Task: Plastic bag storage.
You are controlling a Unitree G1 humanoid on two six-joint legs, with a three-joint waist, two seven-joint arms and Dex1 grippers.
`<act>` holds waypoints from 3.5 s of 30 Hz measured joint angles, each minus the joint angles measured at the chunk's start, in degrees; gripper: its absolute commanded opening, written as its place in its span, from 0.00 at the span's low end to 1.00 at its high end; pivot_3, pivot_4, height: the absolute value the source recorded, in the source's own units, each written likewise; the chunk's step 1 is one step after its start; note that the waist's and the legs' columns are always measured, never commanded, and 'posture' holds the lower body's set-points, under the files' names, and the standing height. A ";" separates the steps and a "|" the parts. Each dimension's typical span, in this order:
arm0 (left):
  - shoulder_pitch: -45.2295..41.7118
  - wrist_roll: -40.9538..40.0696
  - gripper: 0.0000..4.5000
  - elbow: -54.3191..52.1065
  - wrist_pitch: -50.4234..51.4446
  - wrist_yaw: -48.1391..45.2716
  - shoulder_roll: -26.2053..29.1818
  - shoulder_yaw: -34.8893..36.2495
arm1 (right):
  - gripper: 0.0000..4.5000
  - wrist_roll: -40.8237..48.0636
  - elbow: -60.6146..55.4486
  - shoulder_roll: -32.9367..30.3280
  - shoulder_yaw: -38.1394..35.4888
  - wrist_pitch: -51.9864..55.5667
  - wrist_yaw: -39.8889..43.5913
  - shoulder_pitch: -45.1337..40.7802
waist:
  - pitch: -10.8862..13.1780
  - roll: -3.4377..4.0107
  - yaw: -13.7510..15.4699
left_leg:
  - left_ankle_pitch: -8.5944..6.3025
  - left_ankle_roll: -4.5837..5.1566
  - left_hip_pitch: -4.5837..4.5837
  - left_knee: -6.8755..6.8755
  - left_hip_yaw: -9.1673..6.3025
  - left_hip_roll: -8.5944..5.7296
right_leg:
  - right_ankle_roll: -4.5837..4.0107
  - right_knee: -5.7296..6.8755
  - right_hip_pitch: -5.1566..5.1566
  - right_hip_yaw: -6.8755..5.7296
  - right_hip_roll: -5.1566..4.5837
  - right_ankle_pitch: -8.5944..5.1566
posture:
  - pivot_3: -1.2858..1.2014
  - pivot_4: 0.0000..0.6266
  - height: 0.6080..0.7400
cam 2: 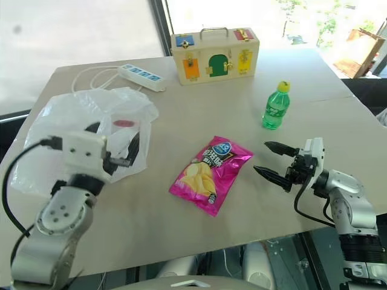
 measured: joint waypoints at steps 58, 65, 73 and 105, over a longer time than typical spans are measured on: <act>-30.76 6.31 0.01 43.23 -8.78 -22.65 4.31 -0.34 | 1.00 -0.68 -0.47 1.37 0.22 -1.54 -2.92 1.02 | 0.04 -0.02 0.05 | 0.04 -0.04 -0.25 -0.12 -0.35 0.02 | 0.00 -0.34 -0.08 -0.47 -0.11 0.01 | 0.52 0.24 1.00; -66.71 7.84 0.01 78.87 -24.98 -10.10 9.39 6.18 | 1.00 -0.82 -1.01 1.74 -0.40 -1.91 -3.68 1.69 | 0.18 -0.34 -0.17 | 0.06 -0.09 -0.60 0.29 -0.64 -0.06 | 0.00 -0.24 -0.18 -0.79 -0.02 0.05 | 0.52 0.24 1.00; -104.59 15.32 0.01 119.89 -44.30 -5.80 6.18 -0.84 | 1.00 -1.10 -1.00 2.49 -0.50 -2.50 -4.43 0.85 | 0.19 -0.44 -0.34 | -0.03 0.11 -0.99 0.66 -1.22 -0.63 | 0.18 -0.31 -0.27 -1.33 -0.40 0.14 | 0.52 0.24 1.00; -37.09 -13.22 0.99 45.28 -36.58 -52.25 6.16 3.25 | 1.00 9.83 -11.71 4.81 -1.54 23.52 -26.01 -0.95 | -0.01 -0.19 -2.86 | -0.01 0.08 -1.11 0.89 -1.28 -0.75 | 0.15 0.52 -1.05 -0.70 -0.38 0.16 | 0.52 0.24 1.00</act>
